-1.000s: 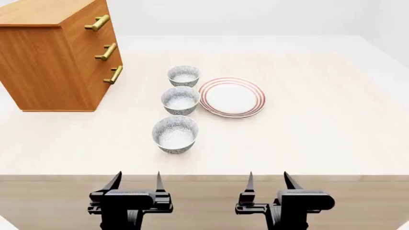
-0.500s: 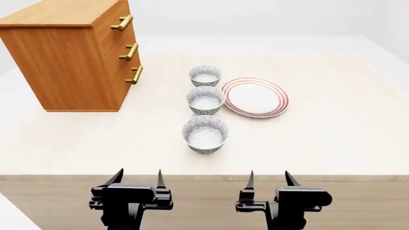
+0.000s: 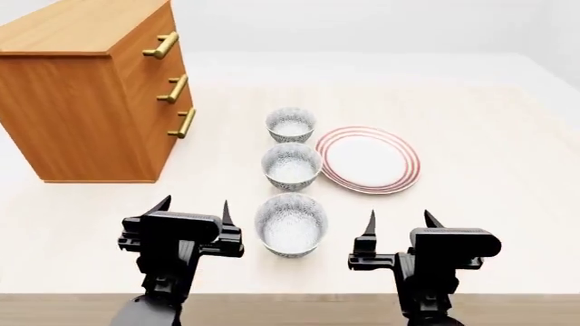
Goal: Stack the bowl in the middle on the bowl at the back.
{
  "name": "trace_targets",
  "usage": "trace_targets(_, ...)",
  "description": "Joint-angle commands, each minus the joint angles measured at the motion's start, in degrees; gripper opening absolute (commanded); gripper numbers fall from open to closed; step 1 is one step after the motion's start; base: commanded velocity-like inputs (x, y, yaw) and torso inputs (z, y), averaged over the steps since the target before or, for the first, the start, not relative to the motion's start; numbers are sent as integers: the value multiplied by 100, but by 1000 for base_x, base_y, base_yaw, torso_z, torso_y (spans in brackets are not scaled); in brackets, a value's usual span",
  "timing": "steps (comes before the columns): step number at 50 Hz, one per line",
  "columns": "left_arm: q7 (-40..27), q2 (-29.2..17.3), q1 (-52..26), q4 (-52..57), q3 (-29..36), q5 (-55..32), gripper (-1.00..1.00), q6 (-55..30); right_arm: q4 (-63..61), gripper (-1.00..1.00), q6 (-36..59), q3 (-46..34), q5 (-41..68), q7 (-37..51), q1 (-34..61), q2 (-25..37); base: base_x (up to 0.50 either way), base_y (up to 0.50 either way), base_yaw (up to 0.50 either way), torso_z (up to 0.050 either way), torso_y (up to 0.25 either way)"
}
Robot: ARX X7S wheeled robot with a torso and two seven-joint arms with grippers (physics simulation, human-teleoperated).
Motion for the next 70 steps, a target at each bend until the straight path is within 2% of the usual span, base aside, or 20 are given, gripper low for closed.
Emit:
trace_targets(1,-20,-111,-383,287,68,-43,100,-485,-503,100,565,4,101,16,158,166,500,0,0,0,0)
trace_targets(23,142,-156,-674,73,335,-212,100,-630,-626,100,543,-104,93,87,107,311,500,0,0,0,0)
trace_targets(29,202,-80,-964,111,285,-494,100,-1322,-662,100,454,-85,96,154,73,319,411,0,0,0,3)
trace_targets(38,413,-99,-1952,334,337,-1110,100,-3471,-644,100,308,-84,146,174,-3,333,0,0,0,0,0)
trace_targets(42,393,0,-2531,92,421,-1254,100,-4431,-637,100,274,-83,176,179,-31,340,0,0,0,0,0)
trace_targets(46,384,145,-2914,-431,433,-1321,100,-4842,-619,100,235,-113,127,227,-58,357,0,0,0,0,0)
trace_targets(56,440,333,-3287,-1786,820,-1230,100,-4683,-518,100,234,-150,-37,400,-77,416,0,0,0,0,0)
trace_targets(70,404,429,-3337,-2366,1066,-1261,100,-4498,-349,100,217,-166,67,411,69,398,0,0,0,0,0)
